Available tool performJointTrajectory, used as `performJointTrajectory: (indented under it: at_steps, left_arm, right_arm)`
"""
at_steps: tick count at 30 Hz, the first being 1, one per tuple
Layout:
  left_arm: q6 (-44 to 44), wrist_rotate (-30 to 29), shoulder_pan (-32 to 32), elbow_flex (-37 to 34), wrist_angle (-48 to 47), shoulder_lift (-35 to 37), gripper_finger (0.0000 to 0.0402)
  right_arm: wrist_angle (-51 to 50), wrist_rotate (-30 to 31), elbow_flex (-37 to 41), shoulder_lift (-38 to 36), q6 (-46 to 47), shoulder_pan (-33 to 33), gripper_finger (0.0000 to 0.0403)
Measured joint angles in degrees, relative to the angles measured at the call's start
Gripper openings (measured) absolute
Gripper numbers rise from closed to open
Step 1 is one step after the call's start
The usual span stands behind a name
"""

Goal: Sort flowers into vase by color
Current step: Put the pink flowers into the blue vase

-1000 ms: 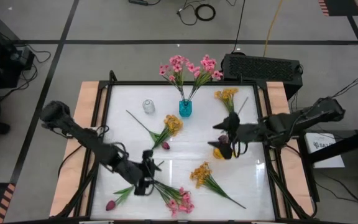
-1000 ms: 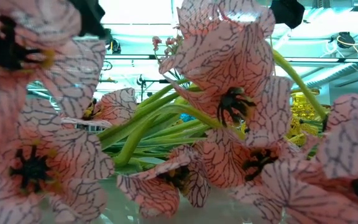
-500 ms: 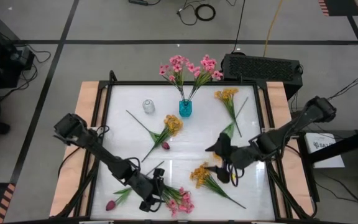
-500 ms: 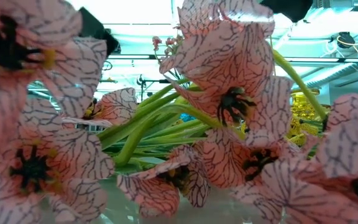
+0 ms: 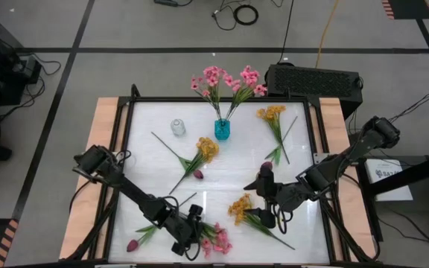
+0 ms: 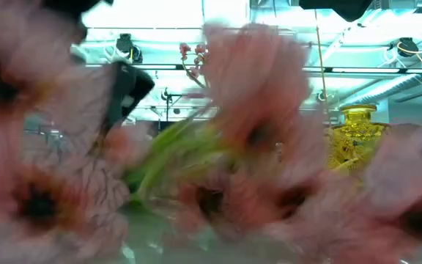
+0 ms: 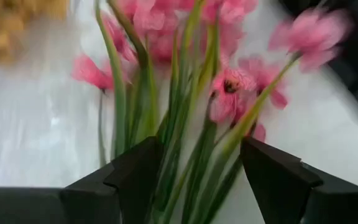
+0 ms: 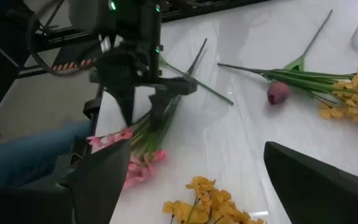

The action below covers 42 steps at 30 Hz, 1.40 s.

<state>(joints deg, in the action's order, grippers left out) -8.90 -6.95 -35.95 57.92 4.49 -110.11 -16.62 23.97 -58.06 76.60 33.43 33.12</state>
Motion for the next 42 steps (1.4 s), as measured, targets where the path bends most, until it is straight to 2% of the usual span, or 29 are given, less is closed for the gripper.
performJointTrajectory:
  at_steps: [8, 11, 20, 28, 36, 40, 42]
  left_arm:
    - [1.8, 2.5, 2.0, 0.1, 0.1, -1.1, 0.0237]
    - [2.2, 2.5, 2.6, 0.1, -0.2, -1.1, 0.0220]
    - [3.7, 2.9, 4.0, 0.1, -1.6, -1.4, 0.0119]
    - [3.9, 2.9, 5.2, 0.0, -1.7, -1.5, 0.0017]
    - [5.8, 2.4, 6.1, -0.2, -3.3, 0.4, 0.0021]
    - [8.0, 0.7, 6.1, -0.5, -7.0, 5.4, 0.0022]
    - [9.3, -2.1, 6.0, -0.4, -9.7, 9.2, 0.0022]
  right_arm:
    - [2.3, 0.3, 0.0, 0.0, 0.0, 0.0, 0.0361]
    - [2.3, 0.3, 0.0, 0.0, 0.6, 0.0, 0.0361]
    - [2.3, 0.3, 0.0, 0.0, 1.2, 0.4, 0.0361]
    - [5.0, 0.3, 0.0, 0.0, -1.8, 0.4, 0.0361]
    - [6.1, 0.3, 0.0, -0.1, -2.8, 0.4, 0.0361]
    - [6.1, 0.3, 0.0, -0.1, -4.0, 0.4, 0.0361]
    - [6.2, 0.4, 0.0, -0.1, -4.9, 0.4, 0.0361]
